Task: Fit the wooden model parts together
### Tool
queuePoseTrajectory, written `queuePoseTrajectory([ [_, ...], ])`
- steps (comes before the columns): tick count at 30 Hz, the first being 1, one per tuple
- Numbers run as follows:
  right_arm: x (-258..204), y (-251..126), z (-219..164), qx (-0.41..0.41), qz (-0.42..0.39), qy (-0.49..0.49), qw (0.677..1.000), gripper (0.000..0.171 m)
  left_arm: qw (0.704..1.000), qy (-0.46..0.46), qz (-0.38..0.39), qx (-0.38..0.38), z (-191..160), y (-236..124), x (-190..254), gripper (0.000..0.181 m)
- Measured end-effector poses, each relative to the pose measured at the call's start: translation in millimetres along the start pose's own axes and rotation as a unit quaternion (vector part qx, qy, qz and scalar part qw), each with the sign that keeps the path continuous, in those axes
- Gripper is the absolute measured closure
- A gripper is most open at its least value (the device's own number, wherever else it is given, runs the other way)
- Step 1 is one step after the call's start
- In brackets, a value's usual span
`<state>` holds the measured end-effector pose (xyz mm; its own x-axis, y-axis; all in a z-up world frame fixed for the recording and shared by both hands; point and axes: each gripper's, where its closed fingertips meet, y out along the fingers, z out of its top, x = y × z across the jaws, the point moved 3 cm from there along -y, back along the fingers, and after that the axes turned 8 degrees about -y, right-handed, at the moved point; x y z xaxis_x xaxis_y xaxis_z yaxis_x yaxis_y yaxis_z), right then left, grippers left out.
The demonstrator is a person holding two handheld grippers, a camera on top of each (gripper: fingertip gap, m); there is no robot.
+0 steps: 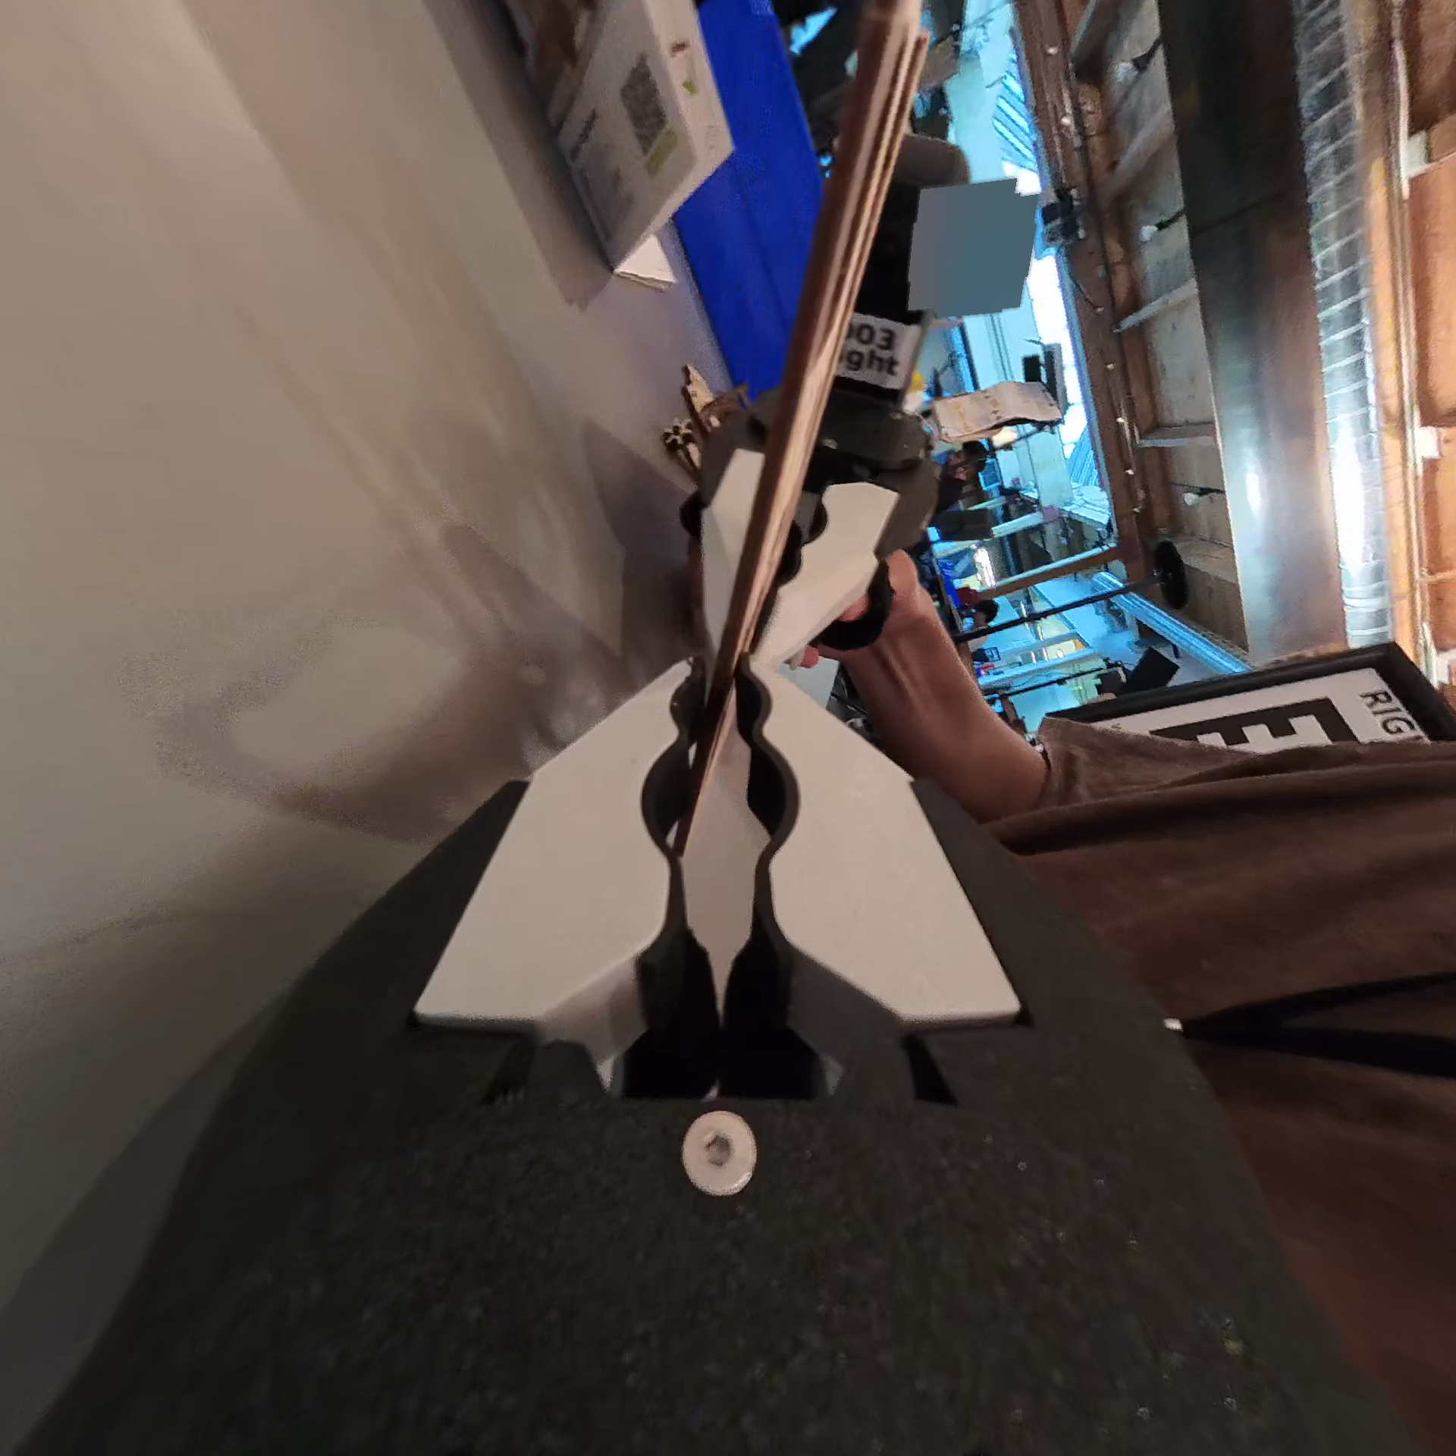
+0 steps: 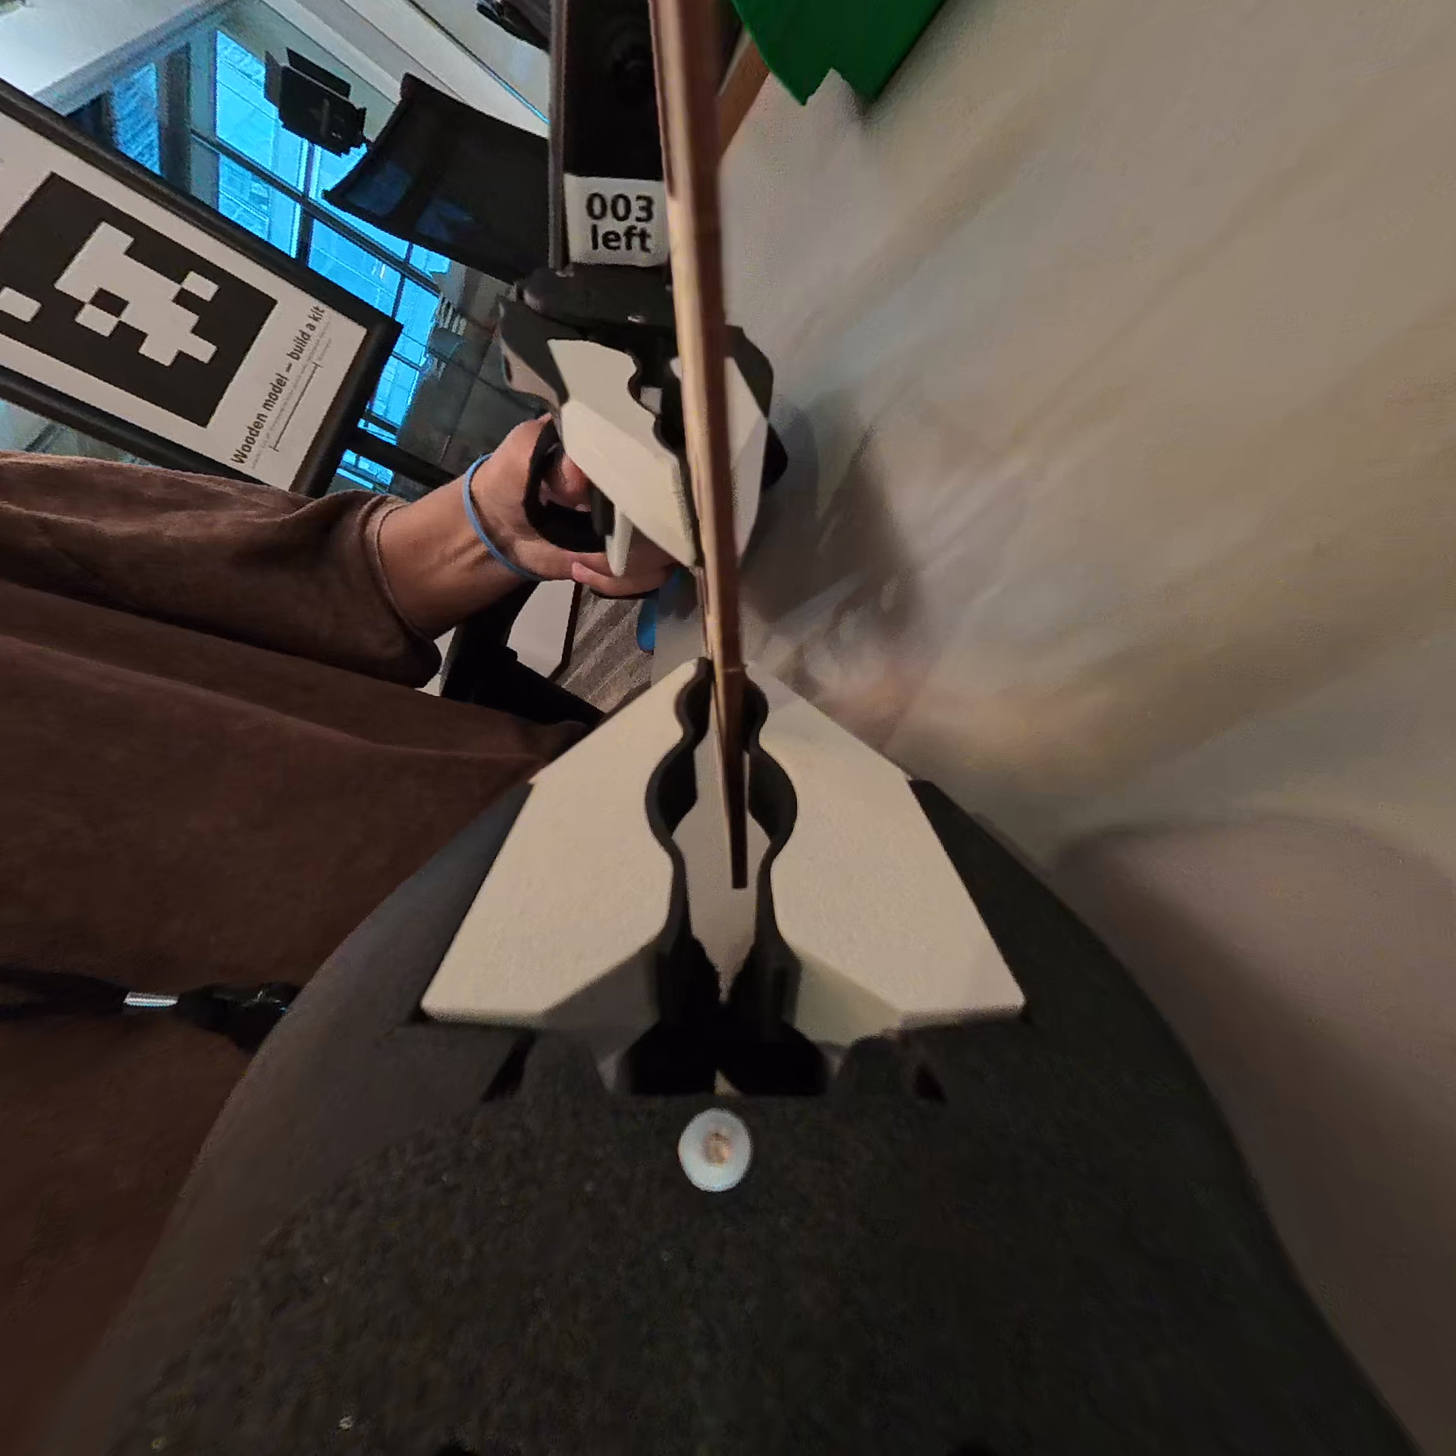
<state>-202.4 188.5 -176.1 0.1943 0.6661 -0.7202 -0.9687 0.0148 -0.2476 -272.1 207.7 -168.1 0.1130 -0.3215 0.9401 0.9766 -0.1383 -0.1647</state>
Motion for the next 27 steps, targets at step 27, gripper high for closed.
queuePoseTrajectory([
  [27, 22.0, 1.4, 1.0, -0.009, -0.122, -0.035, 0.992, 0.151, 0.997, 0.031, 0.070, 0.003, -2.1, 4.4, -13.8, 0.179],
])
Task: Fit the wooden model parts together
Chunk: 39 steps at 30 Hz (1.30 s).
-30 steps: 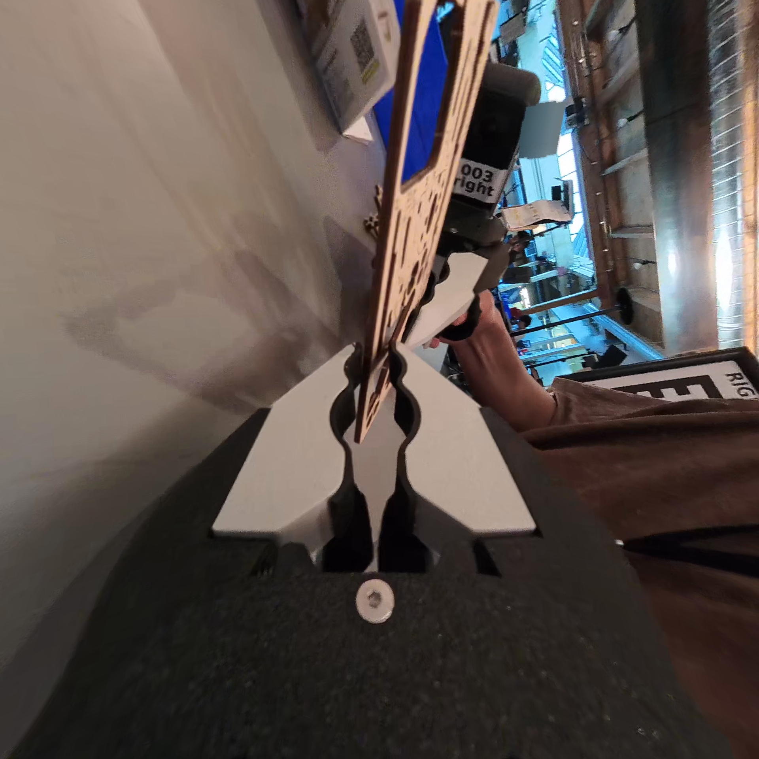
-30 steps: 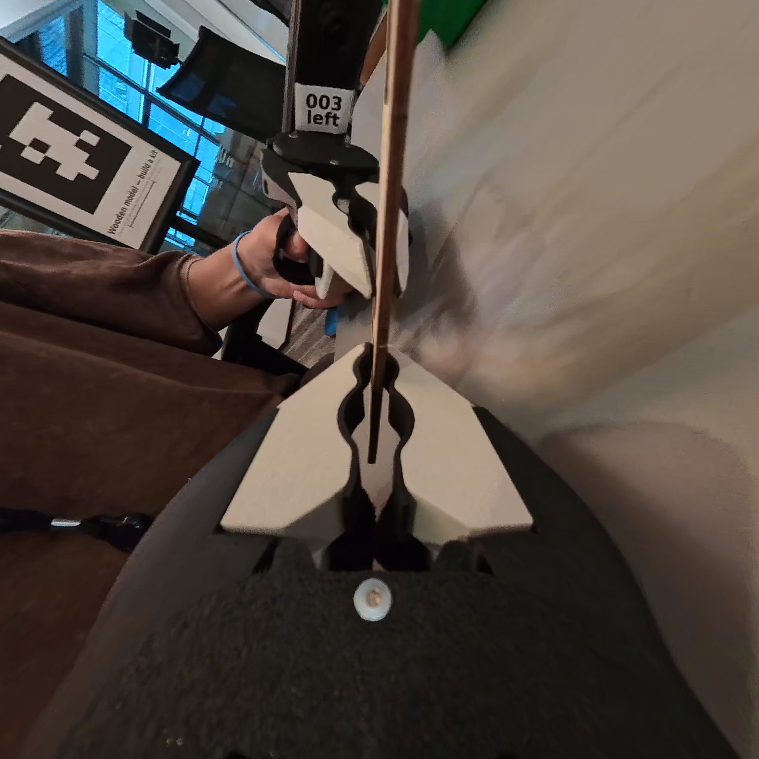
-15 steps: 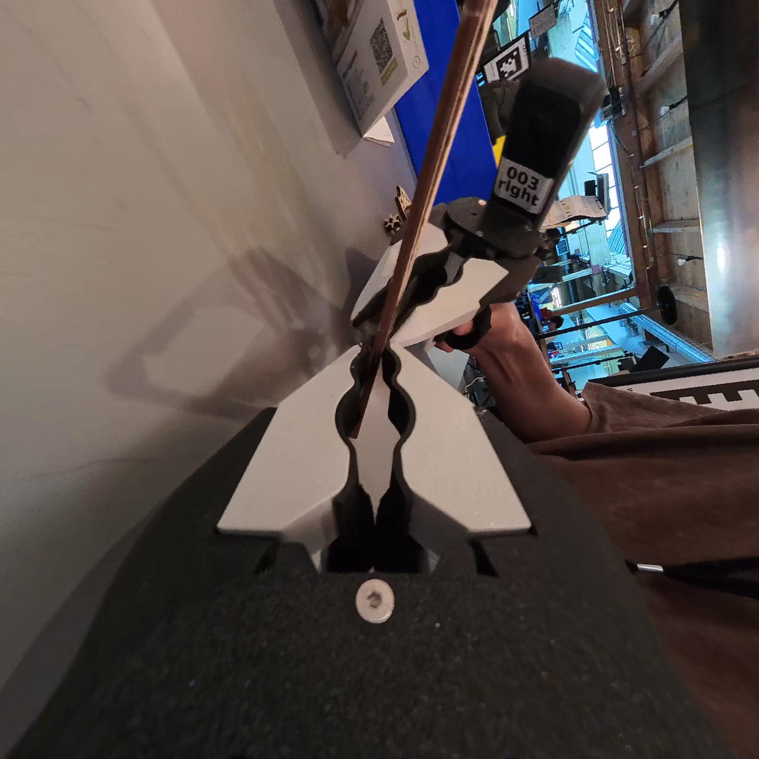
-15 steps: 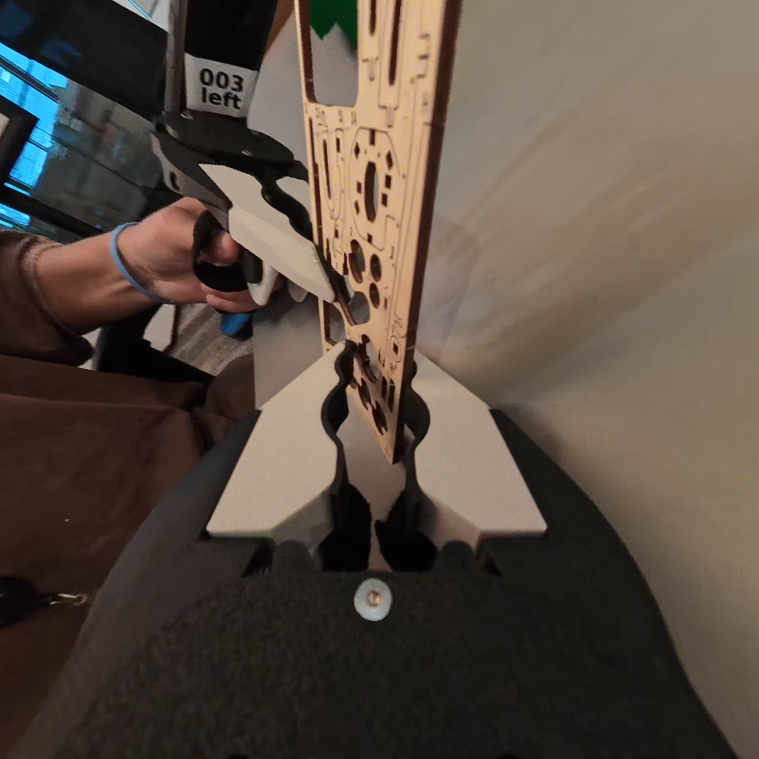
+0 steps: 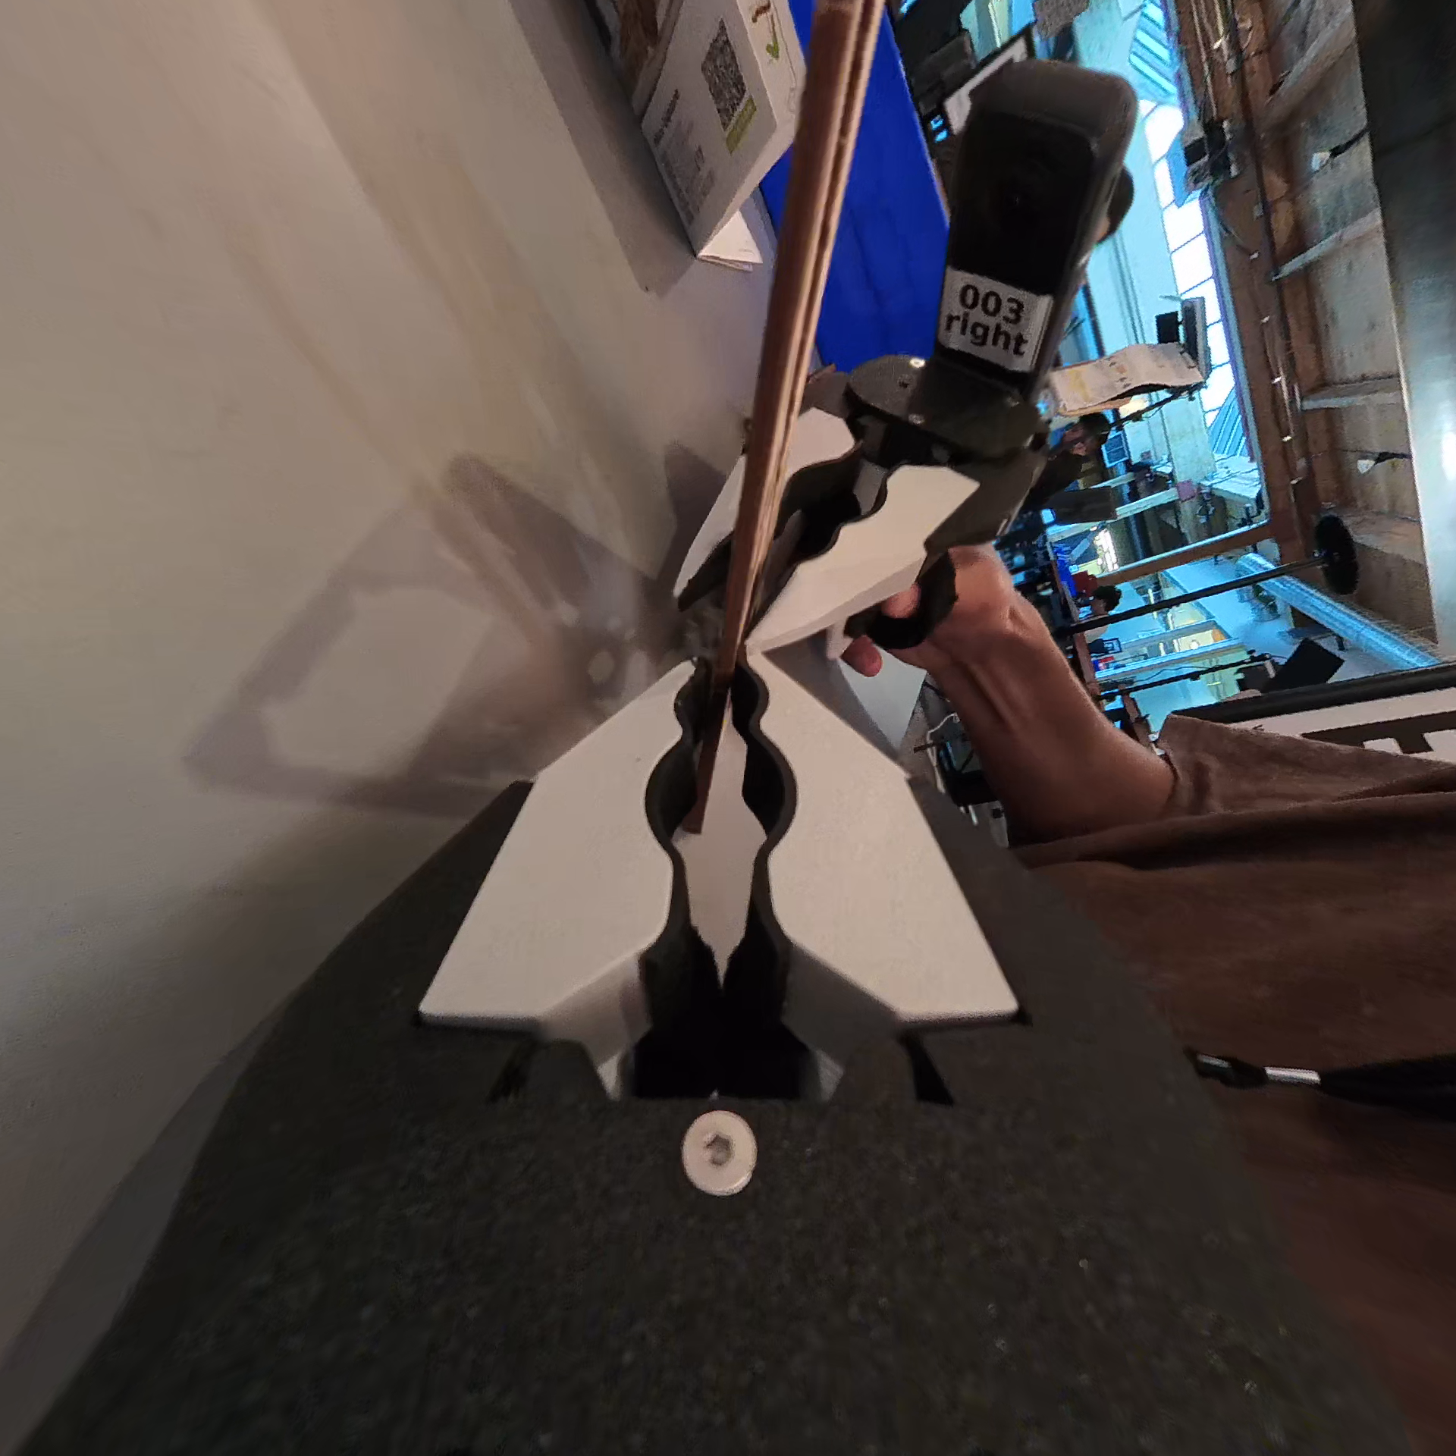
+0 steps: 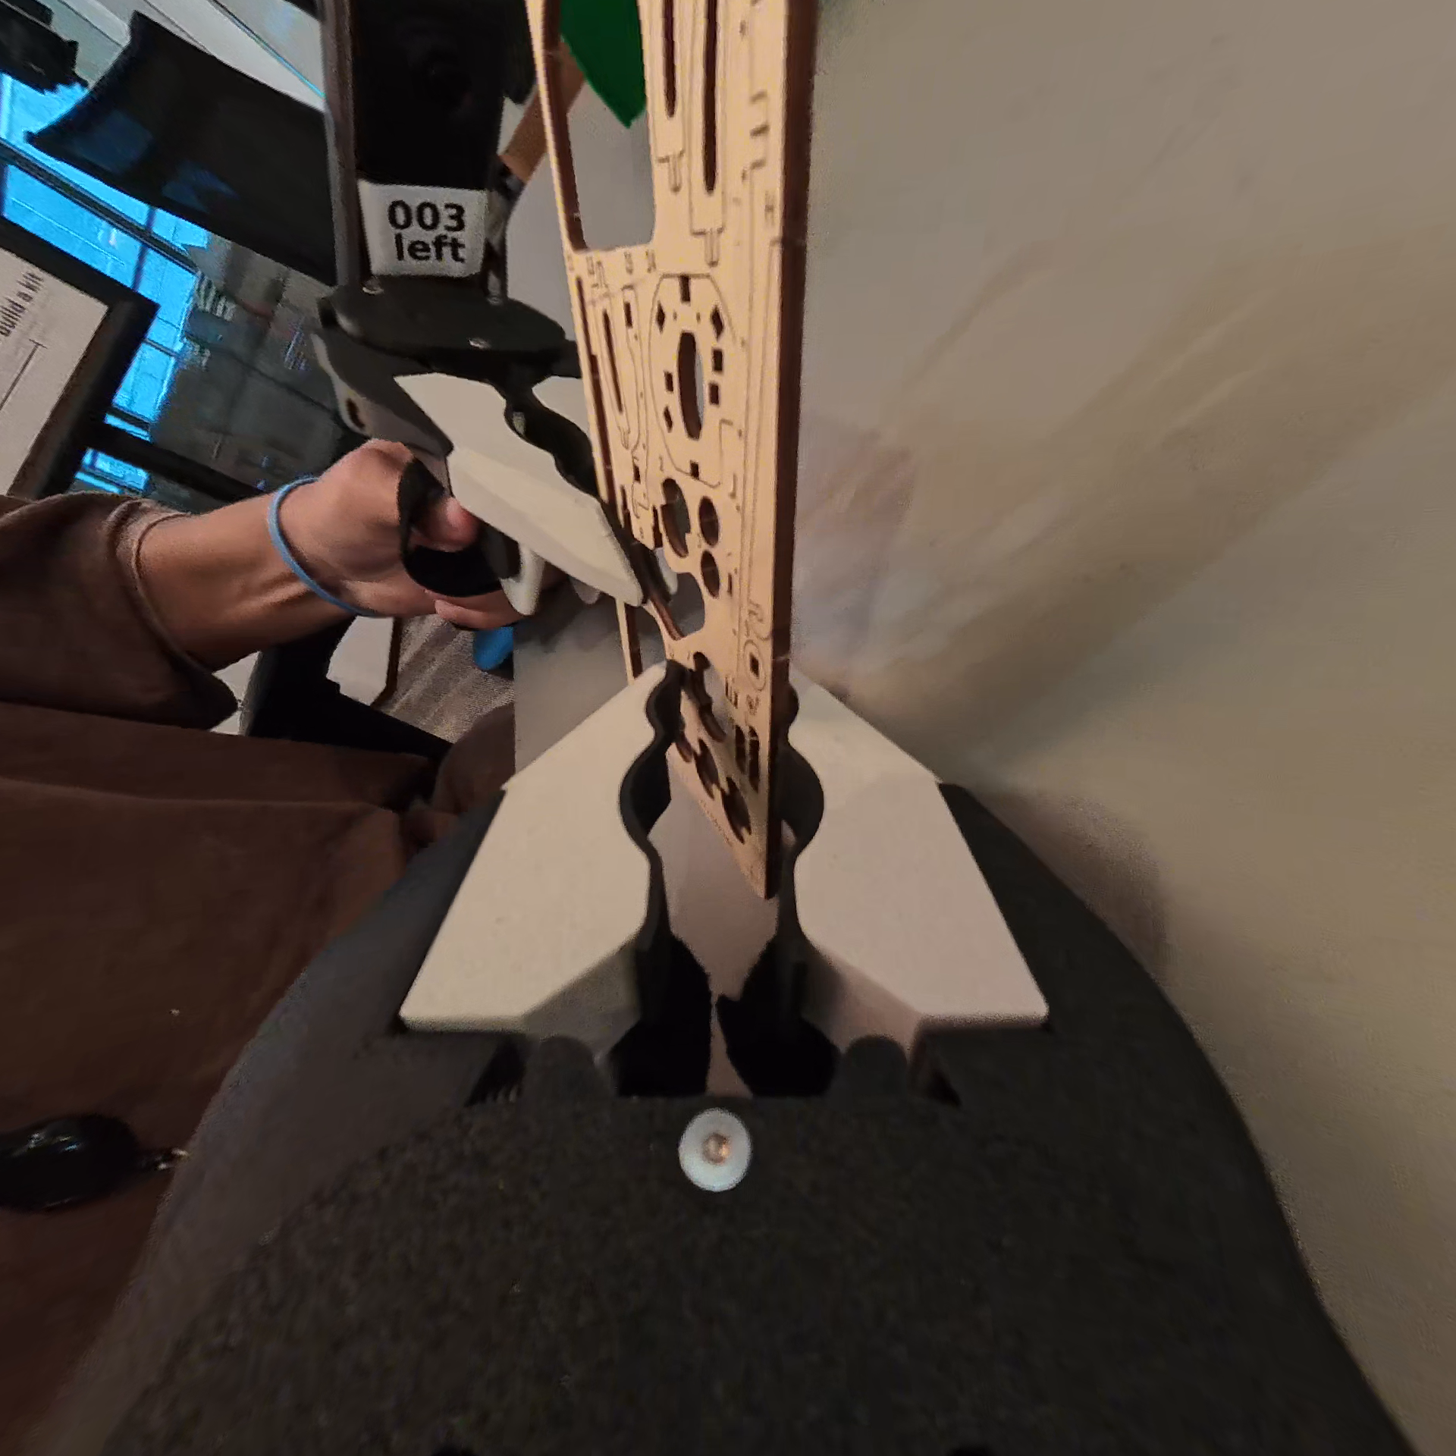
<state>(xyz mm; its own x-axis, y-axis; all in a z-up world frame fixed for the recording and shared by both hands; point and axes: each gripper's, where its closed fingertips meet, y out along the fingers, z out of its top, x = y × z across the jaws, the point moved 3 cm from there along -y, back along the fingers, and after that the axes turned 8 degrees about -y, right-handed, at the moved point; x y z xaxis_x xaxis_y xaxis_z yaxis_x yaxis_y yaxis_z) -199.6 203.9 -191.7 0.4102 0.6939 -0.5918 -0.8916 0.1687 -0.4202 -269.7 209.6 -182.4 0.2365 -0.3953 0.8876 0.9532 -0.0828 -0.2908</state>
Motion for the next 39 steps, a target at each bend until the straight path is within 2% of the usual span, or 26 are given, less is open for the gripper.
queuePoseTrajectory([
  [15, 1.9, 4.1, -1.9, -0.028, -0.066, -0.071, 0.995, 0.145, 1.000, -0.007, 0.016, 0.004, -0.6, -3.1, -3.6, 0.179],
  [18, 5.3, 6.7, -1.6, -0.038, -0.104, -0.097, 0.989, 0.144, 1.000, 0.003, 0.028, 0.009, -0.4, -3.5, -4.7, 0.179],
  [27, -1.2, -6.1, 8.6, 0.025, -0.031, -0.055, 0.998, 0.140, 1.000, 0.010, -0.018, 0.007, 0.1, -4.5, 5.5, 0.180],
  [34, 0.7, -14.6, 5.7, 0.023, -0.024, -0.046, 0.998, 0.146, 0.999, -0.004, -0.032, 0.003, 0.5, -6.6, 6.7, 0.180],
  [39, -1.0, -13.4, 4.8, 0.023, 0.000, -0.010, 1.000, 0.136, 1.000, -0.003, -0.024, 0.013, 2.9, -8.2, 4.9, 0.180],
])
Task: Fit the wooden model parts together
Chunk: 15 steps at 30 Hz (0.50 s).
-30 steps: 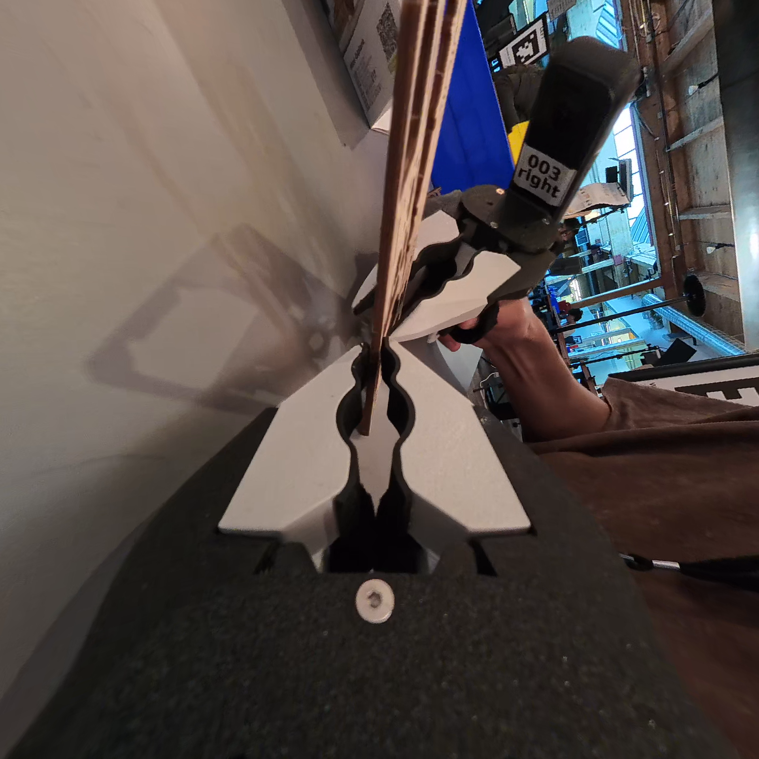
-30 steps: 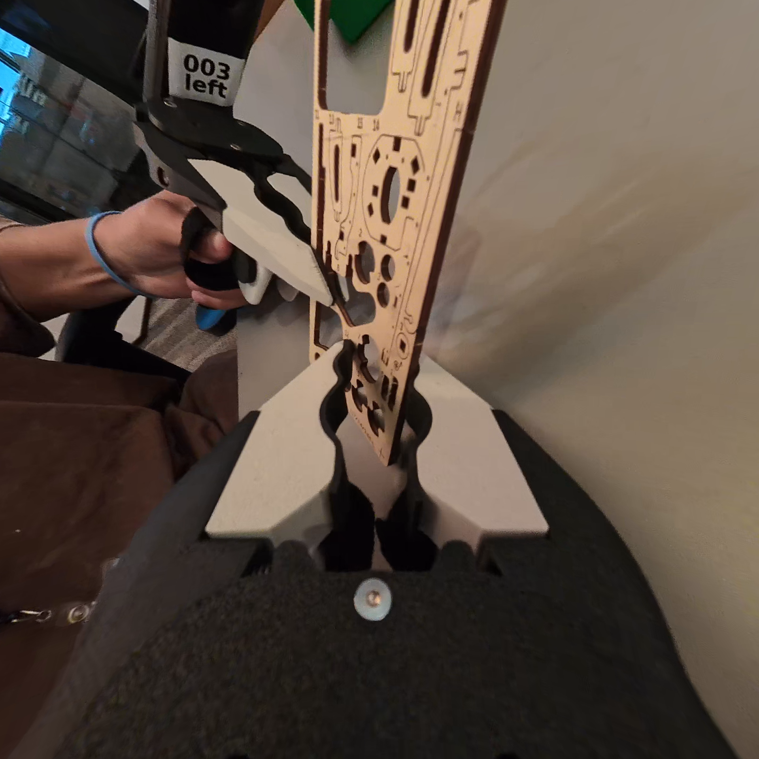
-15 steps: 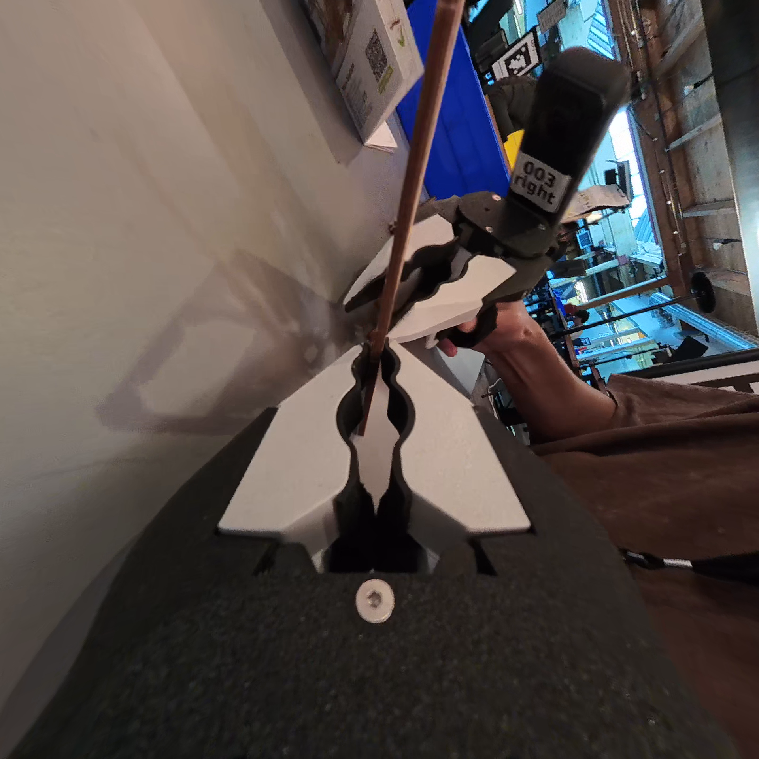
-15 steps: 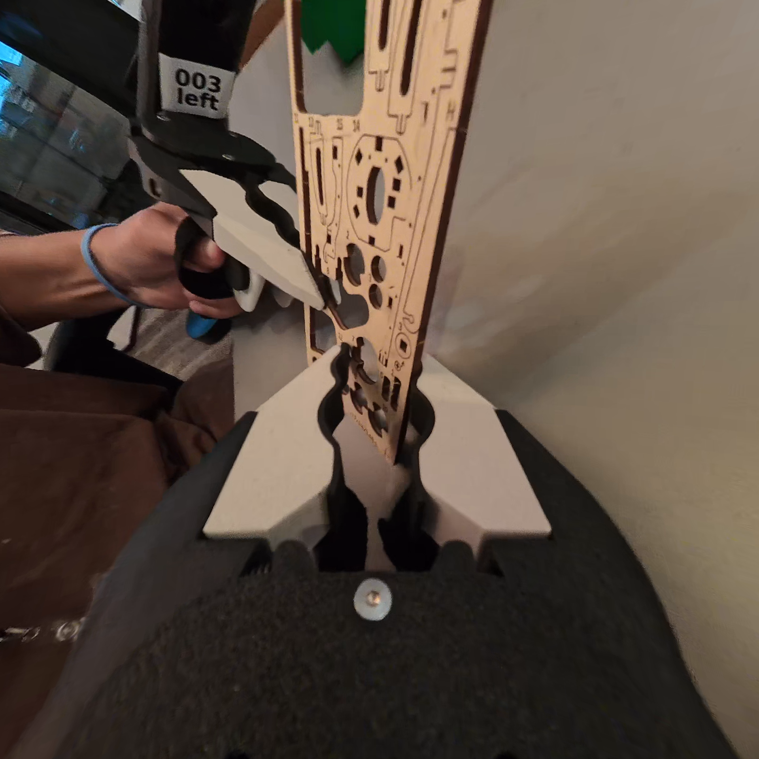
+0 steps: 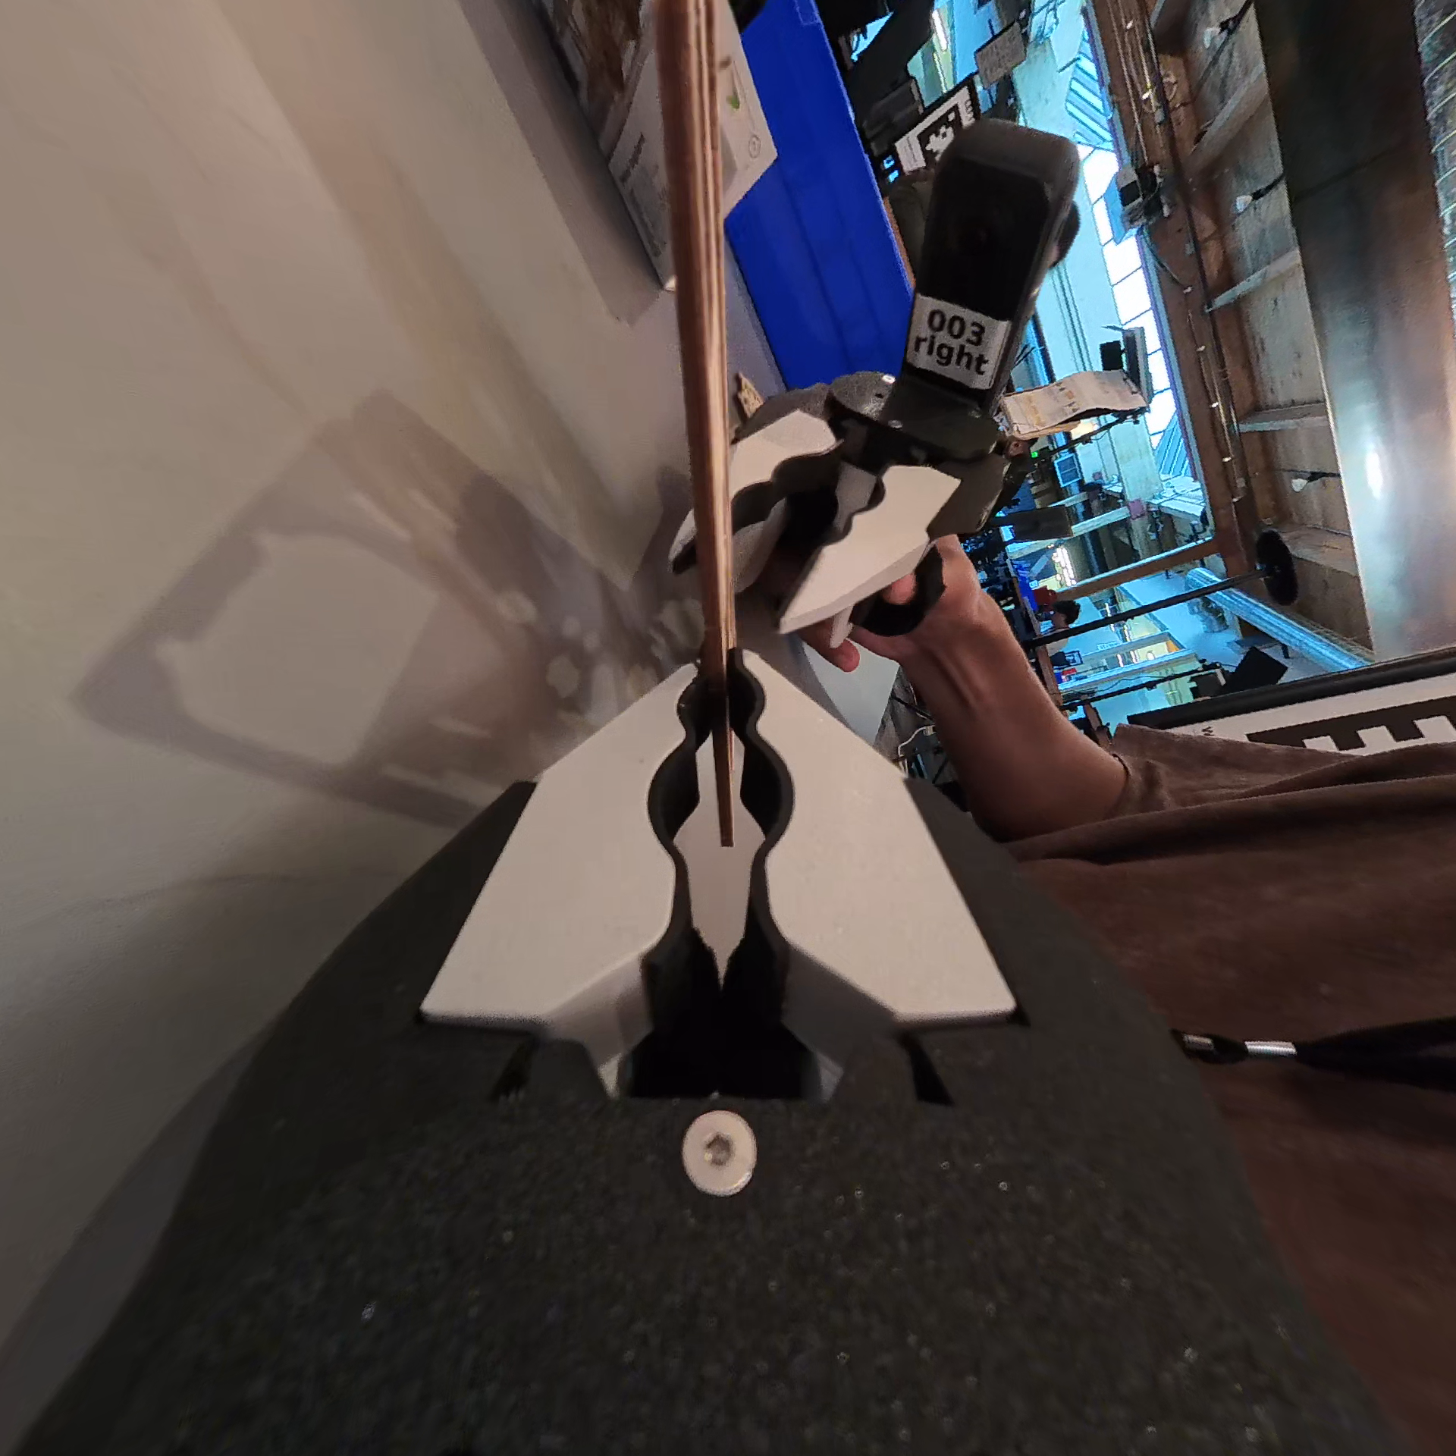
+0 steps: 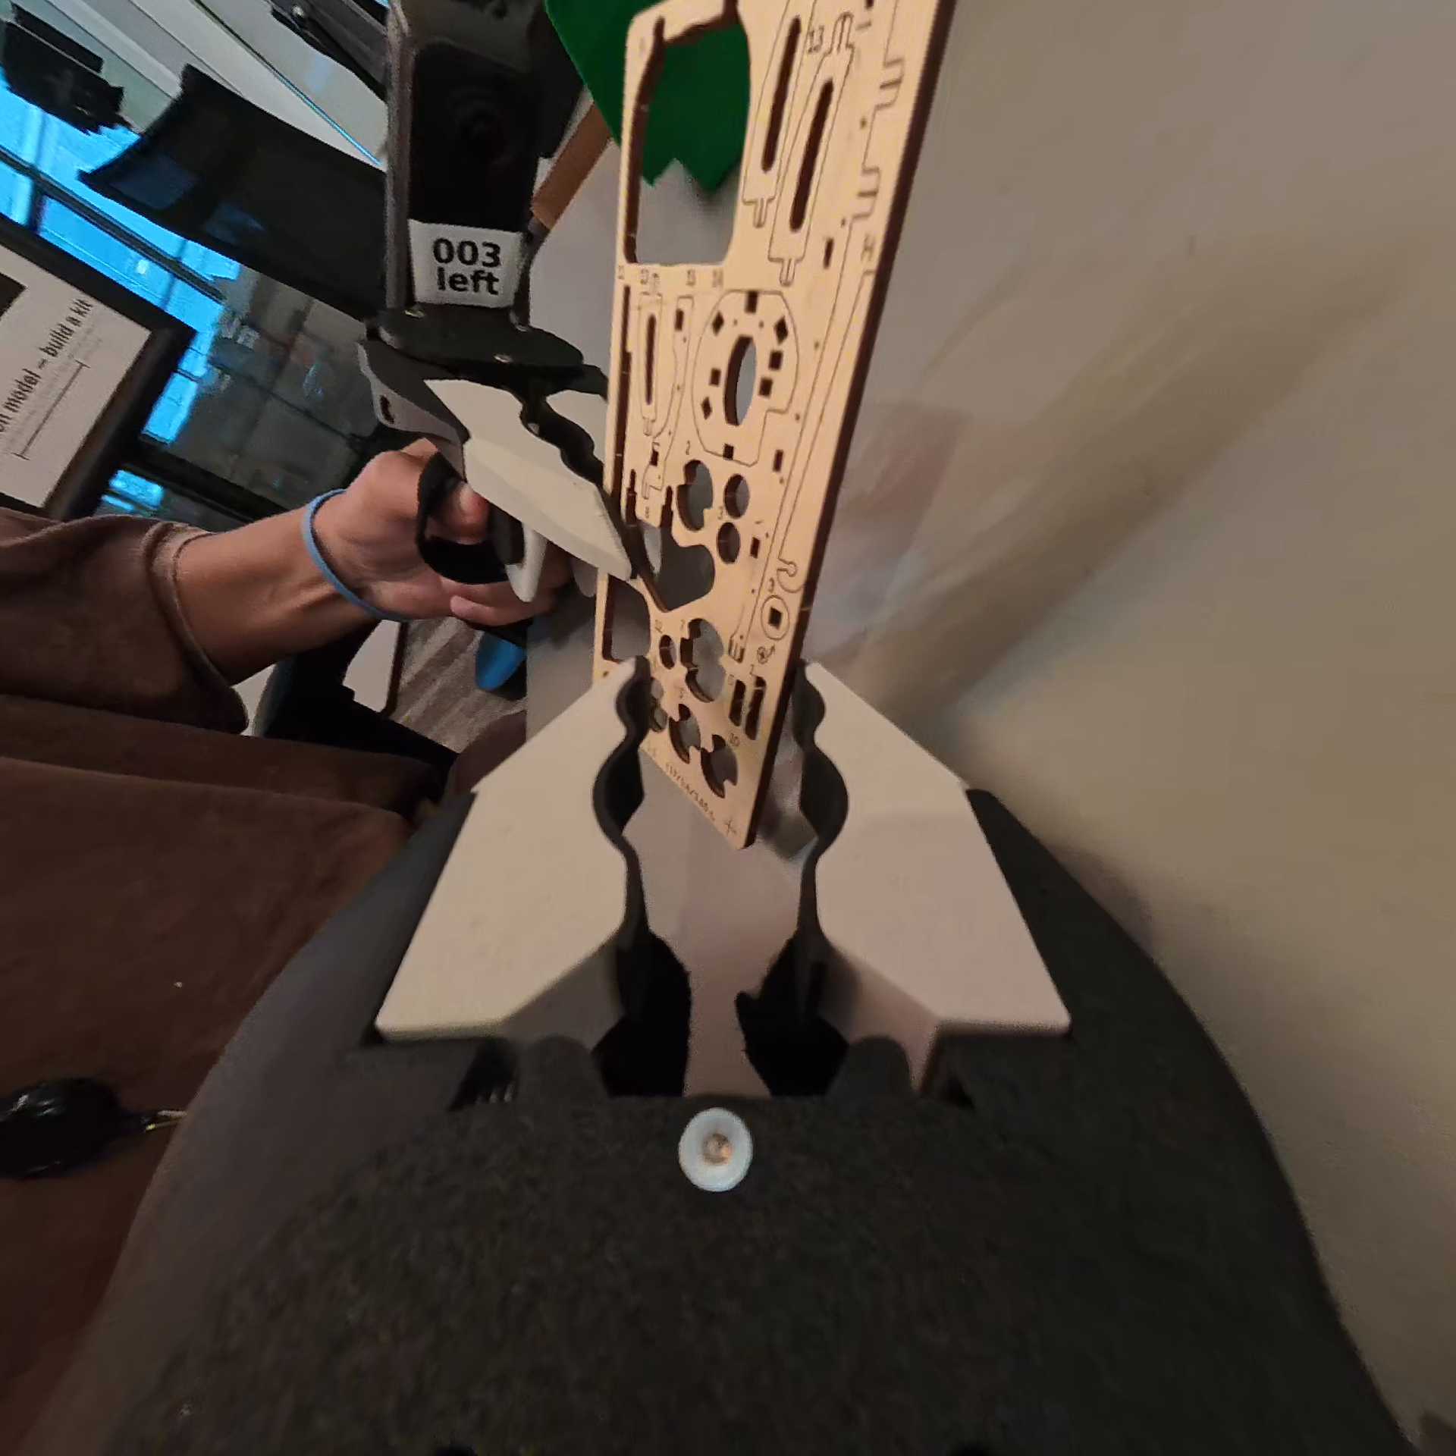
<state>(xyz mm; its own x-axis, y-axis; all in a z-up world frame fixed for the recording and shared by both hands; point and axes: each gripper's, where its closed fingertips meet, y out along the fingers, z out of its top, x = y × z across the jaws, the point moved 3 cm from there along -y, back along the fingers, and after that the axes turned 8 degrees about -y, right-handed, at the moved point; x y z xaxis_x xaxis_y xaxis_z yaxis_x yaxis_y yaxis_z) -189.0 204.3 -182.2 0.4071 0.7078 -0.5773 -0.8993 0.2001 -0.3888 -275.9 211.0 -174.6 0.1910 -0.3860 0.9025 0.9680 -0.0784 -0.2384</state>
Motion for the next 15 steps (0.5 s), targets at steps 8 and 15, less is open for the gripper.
queuePoseTrajectory([
  [8, 8.0, 9.9, -3.0, -0.033, -0.100, -0.039, 0.994, 0.129, 1.000, -0.007, 0.024, 0.004, 0.7, 2.0, -6.5, 0.180],
  [15, 11.0, 16.0, -1.6, -0.064, -0.188, -0.070, 0.977, 0.128, 0.999, -0.008, 0.034, 0.006, 0.5, 1.6, -8.3, 0.180],
])
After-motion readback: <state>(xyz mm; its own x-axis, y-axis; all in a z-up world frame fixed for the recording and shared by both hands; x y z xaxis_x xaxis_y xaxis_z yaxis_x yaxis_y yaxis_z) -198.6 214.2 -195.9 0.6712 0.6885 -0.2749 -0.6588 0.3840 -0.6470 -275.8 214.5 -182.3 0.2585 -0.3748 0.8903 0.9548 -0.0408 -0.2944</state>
